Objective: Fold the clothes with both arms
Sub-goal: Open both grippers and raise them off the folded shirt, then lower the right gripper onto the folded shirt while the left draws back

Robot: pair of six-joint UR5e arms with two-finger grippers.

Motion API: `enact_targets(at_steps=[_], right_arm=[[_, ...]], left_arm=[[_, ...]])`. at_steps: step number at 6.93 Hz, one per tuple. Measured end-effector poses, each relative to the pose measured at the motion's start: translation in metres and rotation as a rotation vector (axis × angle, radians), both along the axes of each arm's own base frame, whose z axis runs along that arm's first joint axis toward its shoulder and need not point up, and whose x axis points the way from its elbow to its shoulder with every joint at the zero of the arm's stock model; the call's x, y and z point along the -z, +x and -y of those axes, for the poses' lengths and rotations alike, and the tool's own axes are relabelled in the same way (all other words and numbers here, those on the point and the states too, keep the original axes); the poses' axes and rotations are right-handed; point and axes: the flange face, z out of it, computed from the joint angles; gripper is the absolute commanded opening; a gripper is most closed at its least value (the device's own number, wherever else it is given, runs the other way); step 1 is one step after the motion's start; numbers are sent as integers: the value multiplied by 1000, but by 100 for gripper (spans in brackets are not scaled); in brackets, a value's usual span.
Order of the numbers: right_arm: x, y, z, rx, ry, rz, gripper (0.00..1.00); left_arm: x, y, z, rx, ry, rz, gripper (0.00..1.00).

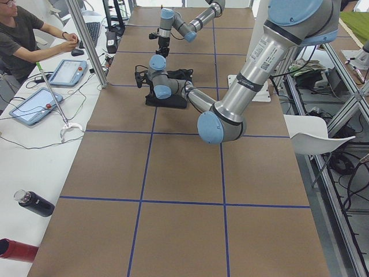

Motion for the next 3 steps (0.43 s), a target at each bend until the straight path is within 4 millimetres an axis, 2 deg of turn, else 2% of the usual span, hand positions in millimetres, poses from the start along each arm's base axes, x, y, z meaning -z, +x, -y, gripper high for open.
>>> enact_targets(at_steps=[2, 3], right_arm=[[1, 2, 4, -5, 6, -3, 99], [12, -4, -1, 12, 42, 3, 99]], left_arm=[[-2, -9, 5, 14, 0, 3, 100], [-2, -16, 8, 23, 2, 3, 100]])
